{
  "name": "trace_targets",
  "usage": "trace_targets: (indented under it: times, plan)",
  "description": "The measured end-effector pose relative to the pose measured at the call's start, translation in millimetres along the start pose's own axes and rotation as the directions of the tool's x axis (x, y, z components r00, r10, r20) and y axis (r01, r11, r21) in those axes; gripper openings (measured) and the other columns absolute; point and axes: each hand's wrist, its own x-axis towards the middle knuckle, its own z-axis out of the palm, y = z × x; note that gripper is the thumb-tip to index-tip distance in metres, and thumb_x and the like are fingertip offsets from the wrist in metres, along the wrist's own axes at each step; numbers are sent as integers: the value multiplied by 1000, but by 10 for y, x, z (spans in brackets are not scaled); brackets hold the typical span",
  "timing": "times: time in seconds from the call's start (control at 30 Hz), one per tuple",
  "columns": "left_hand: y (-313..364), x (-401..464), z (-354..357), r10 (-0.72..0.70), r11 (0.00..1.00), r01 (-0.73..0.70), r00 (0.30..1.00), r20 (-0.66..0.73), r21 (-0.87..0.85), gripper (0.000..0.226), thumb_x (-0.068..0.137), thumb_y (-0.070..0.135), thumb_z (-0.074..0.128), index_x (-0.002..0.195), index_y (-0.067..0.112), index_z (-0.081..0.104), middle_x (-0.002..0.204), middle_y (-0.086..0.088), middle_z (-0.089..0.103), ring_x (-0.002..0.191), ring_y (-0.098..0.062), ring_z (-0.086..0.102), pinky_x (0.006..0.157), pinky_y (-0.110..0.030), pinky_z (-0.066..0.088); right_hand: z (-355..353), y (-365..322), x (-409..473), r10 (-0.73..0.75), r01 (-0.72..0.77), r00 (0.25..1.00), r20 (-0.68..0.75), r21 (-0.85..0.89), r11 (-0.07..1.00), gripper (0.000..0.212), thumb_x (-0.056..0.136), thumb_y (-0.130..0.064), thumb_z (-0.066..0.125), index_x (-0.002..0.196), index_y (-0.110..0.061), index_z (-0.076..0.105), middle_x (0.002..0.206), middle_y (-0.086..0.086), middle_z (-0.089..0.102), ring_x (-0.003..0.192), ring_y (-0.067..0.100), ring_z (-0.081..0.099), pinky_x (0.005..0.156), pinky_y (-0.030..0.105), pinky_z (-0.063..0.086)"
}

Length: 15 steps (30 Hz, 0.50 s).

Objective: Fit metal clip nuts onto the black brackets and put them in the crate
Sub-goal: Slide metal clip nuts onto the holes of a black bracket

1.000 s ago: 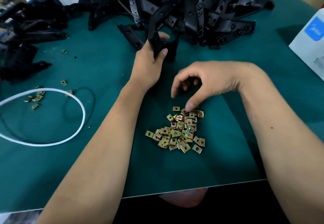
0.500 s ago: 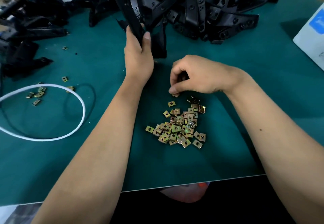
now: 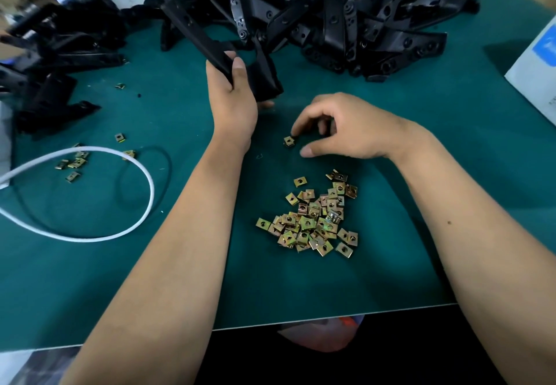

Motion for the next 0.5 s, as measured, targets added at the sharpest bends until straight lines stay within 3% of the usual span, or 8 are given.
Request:
trace_targets:
  times: [0.1,0.23,0.37,0.5]
  plan:
    - [15,-18,-1,1,1000,-1,1000,5,5,10,109,28,40,113,23,48,110,4,57,86,-10,67,59,-35,61,32,-31,15,-14,11,998,-55,-48,999,23,81,-28,87,102,-28,77,87,-16,61,70,5,53,65,22,41]
    - [16,2,-9,8,998,-8,1000,-4,57,14,108,28,43,116,20,50,116,-3,59,108,-26,64,88,-55,59,126,-102,35,-56,46,990,-128,-74,996,33,81,-38,86,111,-28,75,98,-6,62,71,7,53,70,26,42]
    - [19,-14,3,-11,1000,12,1000,11,-20,10,106,30,47,111,22,50,108,0,59,91,-18,65,59,-37,61,194,-130,60,-83,65,987,-137,-132,989,18,87,-30,82,99,-20,74,92,-6,63,70,-1,52,68,20,41]
    - [6,-10,3,-35,998,36,999,11,-47,9,105,30,48,109,23,51,110,-3,59,99,-25,65,57,-36,60,172,-113,39,-21,42,973,-231,86,995,11,93,-15,74,93,-15,62,77,-3,72,63,5,61,67,26,51]
